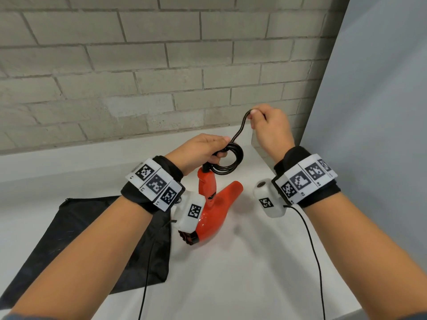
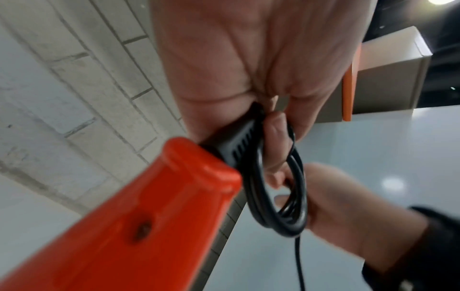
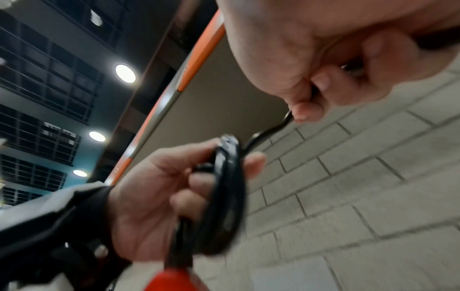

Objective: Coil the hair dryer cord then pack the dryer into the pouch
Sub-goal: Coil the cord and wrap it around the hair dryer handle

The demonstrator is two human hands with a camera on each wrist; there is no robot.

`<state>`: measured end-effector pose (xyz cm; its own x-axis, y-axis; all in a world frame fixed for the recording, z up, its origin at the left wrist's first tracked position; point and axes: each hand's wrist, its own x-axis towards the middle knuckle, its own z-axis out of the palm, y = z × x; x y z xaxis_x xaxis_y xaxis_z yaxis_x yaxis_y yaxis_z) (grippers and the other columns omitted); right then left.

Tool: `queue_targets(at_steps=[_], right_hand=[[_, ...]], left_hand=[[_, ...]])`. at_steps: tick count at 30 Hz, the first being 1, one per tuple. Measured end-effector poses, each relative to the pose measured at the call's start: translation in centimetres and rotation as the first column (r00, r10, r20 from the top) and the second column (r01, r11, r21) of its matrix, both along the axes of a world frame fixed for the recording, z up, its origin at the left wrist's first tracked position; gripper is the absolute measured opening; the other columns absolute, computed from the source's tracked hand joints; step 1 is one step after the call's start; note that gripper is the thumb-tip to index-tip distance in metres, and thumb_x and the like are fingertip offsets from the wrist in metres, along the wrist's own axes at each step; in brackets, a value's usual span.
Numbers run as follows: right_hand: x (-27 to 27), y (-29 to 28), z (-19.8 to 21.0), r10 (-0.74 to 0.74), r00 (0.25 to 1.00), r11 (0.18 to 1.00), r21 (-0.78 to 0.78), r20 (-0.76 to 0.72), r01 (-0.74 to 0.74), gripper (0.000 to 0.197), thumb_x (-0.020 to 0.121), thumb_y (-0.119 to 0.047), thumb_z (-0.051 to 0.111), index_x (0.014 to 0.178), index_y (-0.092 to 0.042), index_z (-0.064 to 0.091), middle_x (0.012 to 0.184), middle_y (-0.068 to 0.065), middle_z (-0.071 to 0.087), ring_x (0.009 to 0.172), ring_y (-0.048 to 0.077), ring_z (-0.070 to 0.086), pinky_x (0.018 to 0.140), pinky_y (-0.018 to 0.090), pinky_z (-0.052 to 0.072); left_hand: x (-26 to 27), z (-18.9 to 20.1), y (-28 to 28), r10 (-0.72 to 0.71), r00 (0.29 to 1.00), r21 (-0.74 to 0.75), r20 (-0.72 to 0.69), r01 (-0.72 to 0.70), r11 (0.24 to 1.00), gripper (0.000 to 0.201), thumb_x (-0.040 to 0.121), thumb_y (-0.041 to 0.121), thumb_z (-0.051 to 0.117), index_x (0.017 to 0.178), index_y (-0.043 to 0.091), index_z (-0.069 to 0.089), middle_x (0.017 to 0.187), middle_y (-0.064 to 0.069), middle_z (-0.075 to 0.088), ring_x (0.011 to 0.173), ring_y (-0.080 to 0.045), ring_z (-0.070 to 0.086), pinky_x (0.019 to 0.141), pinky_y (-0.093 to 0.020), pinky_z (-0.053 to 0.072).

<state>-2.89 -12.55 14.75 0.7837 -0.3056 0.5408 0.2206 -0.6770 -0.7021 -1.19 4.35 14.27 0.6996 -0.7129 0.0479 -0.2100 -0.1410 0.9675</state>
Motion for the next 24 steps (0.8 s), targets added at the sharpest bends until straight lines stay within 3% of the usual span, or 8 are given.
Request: queue_targets(at_steps=[3, 5, 8, 11, 14, 17, 20, 24], right_hand=[[-1.2, 1.2, 1.9, 0.01, 0.995, 0.999, -0.04, 0.101, -0.006, 0.026, 0.092, -0.016, 0.04, 0.085, -0.008, 0.063, 0.062, -0.003, 0.052, 0.066, 0.019, 0.049, 0.063, 0.03, 0.039], [-2.2, 2.2, 2.6, 0.024, 0.99, 0.997, -0.071, 0.137, -0.015, 0.025, 0.092, -0.017, 0.041, 0.085, -0.008, 0.063, 0.063, -0.003, 0.053, 0.064, 0.018, 0.05, 0.063, 0.032, 0.041], [-3.8, 4.0, 2.6, 0.067, 0.982, 0.996, -0.078, 0.177, -0.053, 0.023, 0.091, -0.02, 0.042, 0.081, -0.013, 0.061, 0.064, 0.0, 0.057, 0.06, 0.017, 0.052, 0.061, 0.035, 0.044], [-5.1, 5.9, 1.0, 0.133, 0.975, 0.99, -0.066, 0.176, -0.123, 0.019, 0.09, -0.023, 0.042, 0.075, -0.019, 0.052, 0.056, -0.006, 0.052, 0.05, 0.01, 0.047, 0.052, 0.029, 0.039], [-5.7, 7.2, -2.1, 0.168, 0.978, 0.981, -0.118, 0.124, -0.153, 0.017, 0.09, -0.021, 0.043, 0.082, -0.012, 0.056, 0.053, -0.014, 0.047, 0.048, 0.007, 0.044, 0.05, 0.027, 0.037], [-5.7, 7.5, -5.1, 0.163, 0.985, 0.969, -0.2, 0.064, -0.148, 0.018, 0.089, -0.022, 0.041, 0.087, -0.011, 0.054, 0.06, 0.0, 0.057, 0.054, 0.023, 0.05, 0.053, 0.035, 0.044], [-5.5, 7.2, -6.7, 0.127, 0.991, 0.964, -0.239, 0.034, -0.115, 0.021, 0.09, -0.023, 0.038, 0.095, -0.013, 0.056, 0.064, 0.003, 0.056, 0.057, 0.023, 0.048, 0.054, 0.034, 0.041], [-4.8, 6.7, -7.4, 0.071, 0.997, 0.972, -0.226, -0.003, -0.07, 0.017, 0.092, -0.017, 0.041, 0.099, -0.014, 0.056, 0.076, 0.009, 0.067, 0.069, 0.03, 0.059, 0.06, 0.037, 0.048]], left_hand=[[0.2, -0.2, -0.3, 0.032, 0.995, 0.06, 0.098, -0.038, 0.997, 0.027, 0.097, 0.021, 0.035, 0.075, 0.013, 0.049, 0.061, 0.002, 0.043, 0.042, -0.001, 0.035, 0.048, -0.008, 0.031], [0.6, -0.6, -0.4, 0.072, 0.986, 0.052, 0.147, -0.081, 0.995, 0.029, 0.097, 0.023, 0.034, 0.073, 0.017, 0.049, 0.055, 0.01, 0.05, 0.044, -0.001, 0.036, 0.049, -0.012, 0.033], [1.1, -0.9, -0.4, 0.154, 0.972, 0.008, 0.177, -0.158, 0.987, 0.029, 0.097, 0.025, 0.034, 0.073, 0.019, 0.05, 0.054, 0.01, 0.049, 0.047, -0.004, 0.036, 0.054, -0.021, 0.03], [1.5, -0.8, -0.2, 0.229, 0.971, -0.117, 0.069, -0.22, 0.969, 0.03, 0.098, 0.021, 0.032, 0.075, 0.016, 0.051, 0.057, 0.006, 0.046, 0.049, -0.005, 0.034, 0.056, -0.02, 0.03], [2.0, -1.0, 0.2, 0.266, 0.959, -0.246, -0.095, -0.282, 0.927, 0.03, 0.098, 0.021, 0.03, 0.077, 0.013, 0.05, 0.042, 0.01, 0.047, 0.047, -0.006, 0.033, 0.056, -0.023, 0.027], [2.2, -1.1, 0.3, 0.284, 0.943, -0.311, -0.173, -0.326, 0.893, 0.032, 0.099, 0.021, 0.029, 0.073, 0.013, 0.046, 0.05, 0.01, 0.047, 0.04, -0.001, 0.034, 0.054, -0.02, 0.029], [2.0, -1.3, 0.1, 0.275, 0.943, -0.344, -0.185, -0.325, 0.881, 0.034, 0.099, 0.02, 0.029, 0.071, 0.013, 0.047, 0.056, 0.006, 0.046, 0.04, -0.001, 0.033, 0.057, -0.022, 0.028], [1.8, -1.7, -0.1, 0.295, 0.936, -0.341, -0.193, -0.346, 0.874, 0.034, 0.099, 0.022, 0.027, 0.073, 0.013, 0.046, 0.065, -0.002, 0.042, 0.04, -0.001, 0.034, 0.061, -0.025, 0.03]])
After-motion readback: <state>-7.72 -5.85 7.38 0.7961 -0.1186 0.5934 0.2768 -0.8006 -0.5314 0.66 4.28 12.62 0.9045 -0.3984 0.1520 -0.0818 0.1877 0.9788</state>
